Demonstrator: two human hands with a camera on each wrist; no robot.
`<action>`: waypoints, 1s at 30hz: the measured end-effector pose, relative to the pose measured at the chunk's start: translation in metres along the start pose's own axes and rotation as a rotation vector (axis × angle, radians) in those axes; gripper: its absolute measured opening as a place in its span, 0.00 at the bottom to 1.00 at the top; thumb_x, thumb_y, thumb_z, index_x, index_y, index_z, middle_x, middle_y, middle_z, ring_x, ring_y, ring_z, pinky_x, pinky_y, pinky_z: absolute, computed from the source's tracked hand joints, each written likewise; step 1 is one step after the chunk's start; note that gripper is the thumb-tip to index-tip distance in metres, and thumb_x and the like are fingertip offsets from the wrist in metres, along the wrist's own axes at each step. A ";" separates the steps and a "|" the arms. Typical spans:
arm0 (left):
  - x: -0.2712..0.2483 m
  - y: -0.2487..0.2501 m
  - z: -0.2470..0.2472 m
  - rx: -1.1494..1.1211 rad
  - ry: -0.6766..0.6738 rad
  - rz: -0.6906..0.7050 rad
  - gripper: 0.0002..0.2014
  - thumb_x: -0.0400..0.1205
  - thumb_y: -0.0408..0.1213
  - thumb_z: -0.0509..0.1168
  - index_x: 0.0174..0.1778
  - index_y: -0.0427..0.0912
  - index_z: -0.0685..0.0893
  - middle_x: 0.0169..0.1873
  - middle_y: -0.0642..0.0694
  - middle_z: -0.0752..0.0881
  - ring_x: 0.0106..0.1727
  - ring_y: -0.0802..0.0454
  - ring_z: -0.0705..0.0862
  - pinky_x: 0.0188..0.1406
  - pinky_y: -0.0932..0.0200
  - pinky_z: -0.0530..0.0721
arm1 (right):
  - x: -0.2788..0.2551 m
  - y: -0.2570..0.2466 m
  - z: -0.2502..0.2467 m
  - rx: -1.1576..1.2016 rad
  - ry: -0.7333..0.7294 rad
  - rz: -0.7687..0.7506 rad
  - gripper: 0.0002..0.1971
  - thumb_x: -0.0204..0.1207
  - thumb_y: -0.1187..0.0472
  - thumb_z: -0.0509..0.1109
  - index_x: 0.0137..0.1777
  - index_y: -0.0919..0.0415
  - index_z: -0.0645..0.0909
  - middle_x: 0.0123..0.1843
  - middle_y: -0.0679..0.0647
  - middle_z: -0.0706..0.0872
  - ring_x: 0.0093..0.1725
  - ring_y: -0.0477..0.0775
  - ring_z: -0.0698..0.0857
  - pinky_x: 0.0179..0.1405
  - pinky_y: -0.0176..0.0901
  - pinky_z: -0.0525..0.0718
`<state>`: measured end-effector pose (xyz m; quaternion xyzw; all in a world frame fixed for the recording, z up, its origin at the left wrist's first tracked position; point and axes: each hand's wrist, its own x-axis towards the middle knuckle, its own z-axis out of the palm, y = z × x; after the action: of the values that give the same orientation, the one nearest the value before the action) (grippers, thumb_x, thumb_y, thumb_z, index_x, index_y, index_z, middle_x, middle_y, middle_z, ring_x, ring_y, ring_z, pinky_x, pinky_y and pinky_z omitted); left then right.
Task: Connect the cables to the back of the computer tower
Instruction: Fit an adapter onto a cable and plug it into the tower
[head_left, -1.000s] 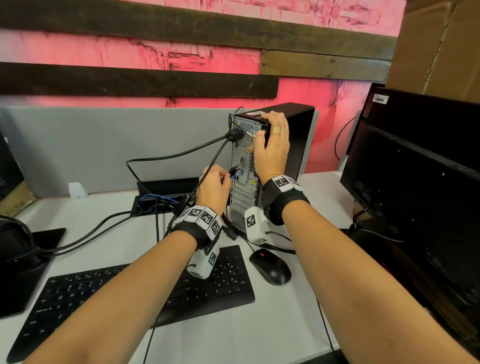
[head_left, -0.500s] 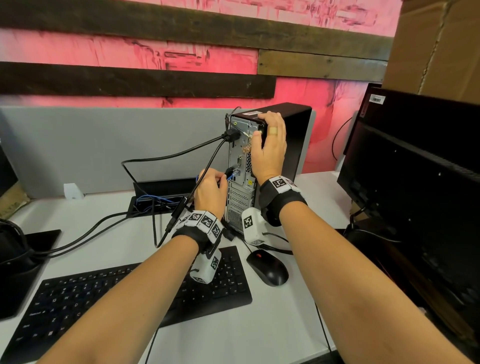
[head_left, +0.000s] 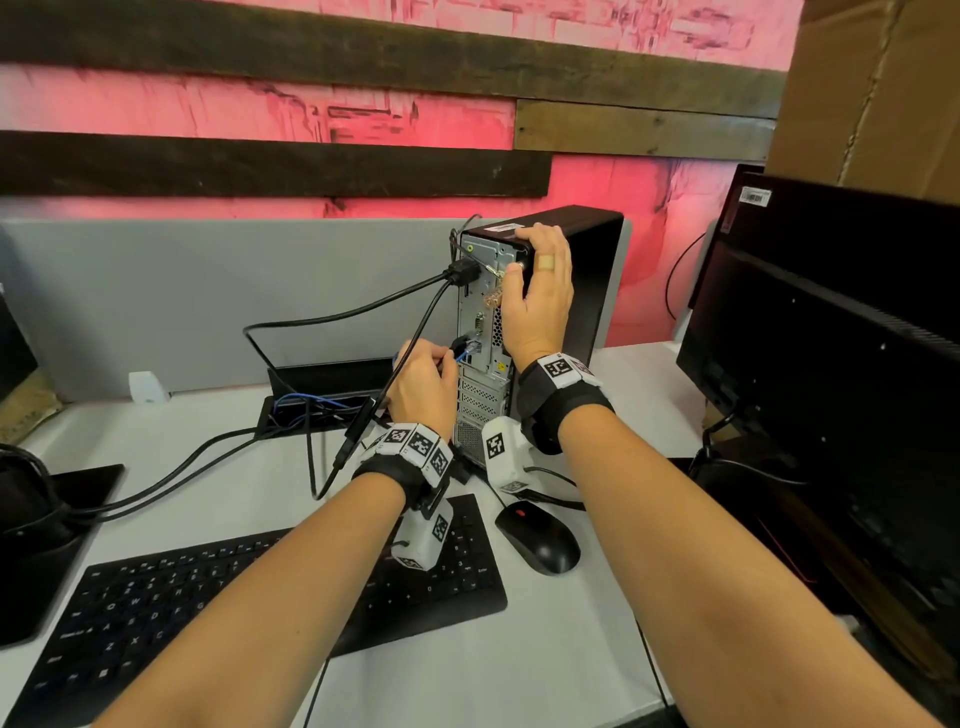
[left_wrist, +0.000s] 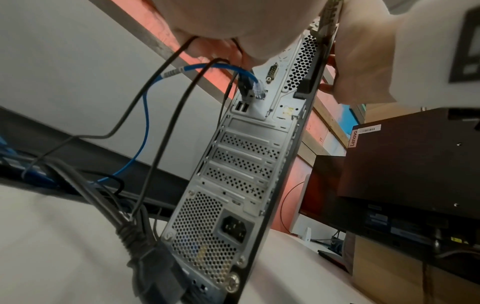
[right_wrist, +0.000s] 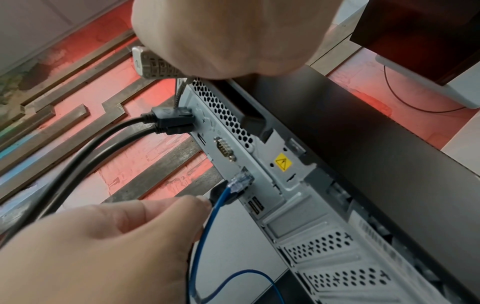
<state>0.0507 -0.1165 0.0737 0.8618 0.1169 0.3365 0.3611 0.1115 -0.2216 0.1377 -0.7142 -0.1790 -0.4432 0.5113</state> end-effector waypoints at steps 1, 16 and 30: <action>-0.001 0.002 0.001 0.005 0.015 -0.012 0.09 0.85 0.43 0.60 0.53 0.43 0.81 0.49 0.48 0.83 0.46 0.55 0.82 0.37 0.63 0.71 | 0.000 0.000 -0.001 0.000 -0.004 -0.003 0.25 0.74 0.55 0.54 0.68 0.61 0.78 0.74 0.57 0.76 0.81 0.57 0.66 0.78 0.50 0.63; 0.003 0.000 0.001 0.011 -0.010 -0.012 0.08 0.85 0.43 0.58 0.52 0.44 0.79 0.49 0.47 0.84 0.41 0.54 0.83 0.24 0.74 0.63 | 0.000 0.001 0.001 -0.007 0.018 -0.004 0.22 0.75 0.59 0.57 0.68 0.60 0.78 0.74 0.56 0.76 0.80 0.56 0.67 0.77 0.51 0.64; -0.009 0.012 0.003 0.042 0.032 -0.017 0.10 0.85 0.41 0.59 0.55 0.41 0.81 0.50 0.48 0.83 0.49 0.51 0.85 0.40 0.62 0.73 | 0.000 0.003 0.001 -0.013 0.010 -0.009 0.24 0.74 0.55 0.54 0.67 0.59 0.79 0.73 0.54 0.77 0.80 0.55 0.67 0.77 0.52 0.64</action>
<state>0.0456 -0.1305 0.0760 0.8627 0.1369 0.3447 0.3437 0.1146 -0.2221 0.1361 -0.7143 -0.1770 -0.4503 0.5056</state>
